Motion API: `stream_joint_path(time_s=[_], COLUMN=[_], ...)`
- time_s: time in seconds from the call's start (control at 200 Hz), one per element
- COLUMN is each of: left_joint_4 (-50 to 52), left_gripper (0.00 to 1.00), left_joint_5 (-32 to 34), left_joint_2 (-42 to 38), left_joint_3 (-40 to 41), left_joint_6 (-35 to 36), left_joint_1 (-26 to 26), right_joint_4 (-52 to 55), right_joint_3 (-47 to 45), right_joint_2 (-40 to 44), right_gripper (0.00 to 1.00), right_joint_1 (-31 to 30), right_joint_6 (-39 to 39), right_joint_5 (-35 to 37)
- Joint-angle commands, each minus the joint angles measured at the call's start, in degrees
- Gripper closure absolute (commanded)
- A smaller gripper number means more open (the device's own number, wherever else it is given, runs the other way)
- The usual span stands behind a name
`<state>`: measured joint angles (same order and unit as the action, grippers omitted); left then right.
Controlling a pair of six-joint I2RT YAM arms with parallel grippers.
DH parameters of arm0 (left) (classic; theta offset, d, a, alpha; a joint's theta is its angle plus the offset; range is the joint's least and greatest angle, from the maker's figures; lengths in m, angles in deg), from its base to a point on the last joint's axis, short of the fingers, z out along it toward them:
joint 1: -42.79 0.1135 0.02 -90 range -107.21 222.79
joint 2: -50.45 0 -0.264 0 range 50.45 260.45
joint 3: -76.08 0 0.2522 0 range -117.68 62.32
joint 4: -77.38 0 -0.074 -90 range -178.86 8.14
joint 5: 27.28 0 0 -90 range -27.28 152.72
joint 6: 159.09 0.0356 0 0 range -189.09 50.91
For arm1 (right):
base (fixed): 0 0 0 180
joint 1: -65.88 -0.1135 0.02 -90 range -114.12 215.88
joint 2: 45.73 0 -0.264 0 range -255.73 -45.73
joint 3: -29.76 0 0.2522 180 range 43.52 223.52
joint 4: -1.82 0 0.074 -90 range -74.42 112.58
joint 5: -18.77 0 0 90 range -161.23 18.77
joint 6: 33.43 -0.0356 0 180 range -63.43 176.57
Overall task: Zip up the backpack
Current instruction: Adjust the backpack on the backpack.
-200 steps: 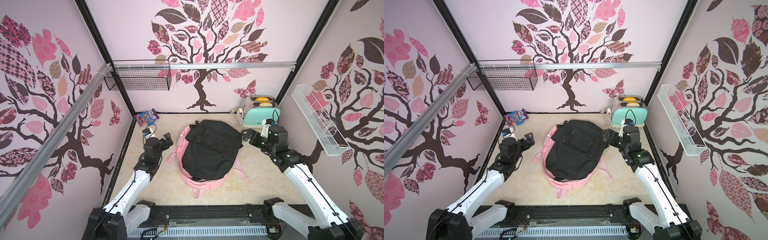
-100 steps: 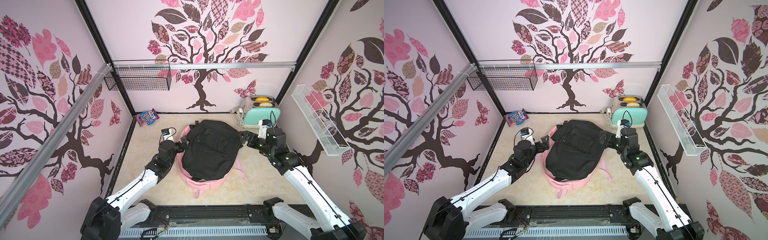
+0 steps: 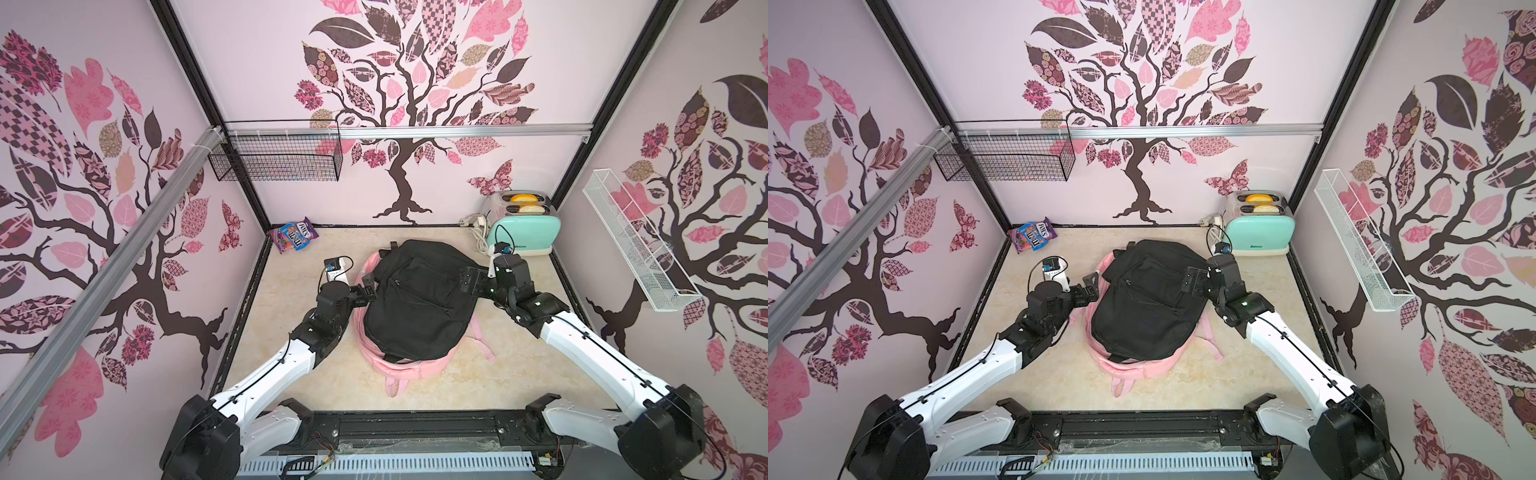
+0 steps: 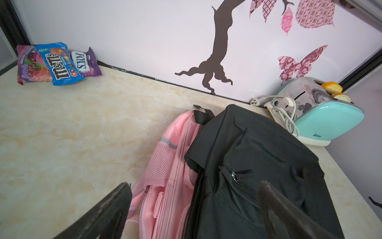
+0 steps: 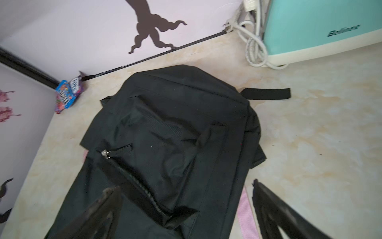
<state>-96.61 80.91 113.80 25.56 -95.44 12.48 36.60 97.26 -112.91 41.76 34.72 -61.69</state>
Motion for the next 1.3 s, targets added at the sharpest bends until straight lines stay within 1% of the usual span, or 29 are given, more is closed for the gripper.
stream_joint_path(time_s=[0.0, 0.085, 0.16, 0.19, 0.28, 0.45, 0.52, 0.575, 0.645, 0.705, 0.795, 0.905, 0.98, 1.09, 1.2, 1.296], left_joint_4=[0.7, 1.2, -0.1, -1.1, -3.3, -3.8, -4.0, -4.1, -3.8, -3.6, -3.5, -4.6, -4.8, -5.0, -5.8, -6.6], left_gripper=[0.02, 0.02, 0.02, 0.02, 0.02, 0.02, 0.02, 0.02, 0.02, 0.02, 0.02, 0.02, 0.02, 0.02, 0.02, 0.03], left_joint_5=[-0.6, -4.2, -11.5, -13.3, -13.9, -16.8, -17.7, -18.4, -19.7, -21.0, -22.5, -24.1, -24.1, -24.0, -24.9, -27.5], left_joint_2=[0.6, 0.9, 0.5, 0.2, -0.7, 0.0, 1.0, 2.1, 3.9, 5.6, 8.2, 11.3, 13.5, 15.7, 16.8, 18.4], left_joint_3=[-2.0, -2.3, -1.1, -0.1, 1.2, 0.8, 0.4, -0.1, -1.0, -1.6, -2.9, -3.8, -4.6, -5.2, -5.7, -6.8], left_joint_6=[-0.5, -1.8, -4.6, -5.1, -4.1, -3.0, -2.6, -2.1, -1.0, 0.0, 0.7, 0.7, 0.7, 0.6, 0.1, -0.5], left_joint_1=[0.6, 3.1, 7.3, 8.6, 9.4, 9.3, 9.3, 9.4, 9.3, 9.3, 9.4, 9.5, 9.5, 9.8, 9.9, 9.9], right_joint_4=[0.2, 2.1, 3.1, 3.2, 3.5, 8.4, 12.8, 15.2, 15.5, 12.9, 4.2, -2.7, -2.9, -2.9, -6.7, -10.3], right_joint_3=[2.2, 3.2, 4.2, 4.4, 5.2, 6.8, 8.5, 10.2, 11.0, 9.5, 4.4, 0.3, -0.1, -1.4, -5.9, -9.3], right_joint_2=[-0.5, -1.2, -1.9, -2.2, -3.2, -4.3, -5.5, -7.0, -8.3, -8.3, -7.1, -8.0, -10.6, -13.4, -12.5, -11.1], right_gripper=[0.01, 0.00, 0.01, 0.00, 0.00, 0.01, 0.01, 0.01, 0.01, 0.01, 0.01, 0.01, 0.01, 0.01, 0.01, 0.03], right_joint_1=[0.0, -0.9, -3.4, -4.2, -4.8, -4.8, -4.8, -4.8, -4.7, -4.6, -4.1, -3.9, -4.0, -3.2, 0.4, 4.3], right_joint_6=[-0.4, -0.8, 0.8, 1.4, 1.4, -3.4, -6.3, -6.5, -6.4, -6.3, -5.9, -9.3, -12.2, -15.8, -18.7, -20.0], right_joint_5=[9.5, 15.7, 22.5, 24.6, 27.5, 36.1, 40.9, 42.1, 41.0, 37.6, 27.6, 18.2, 15.0, 13.3, 9.5, 5.8])
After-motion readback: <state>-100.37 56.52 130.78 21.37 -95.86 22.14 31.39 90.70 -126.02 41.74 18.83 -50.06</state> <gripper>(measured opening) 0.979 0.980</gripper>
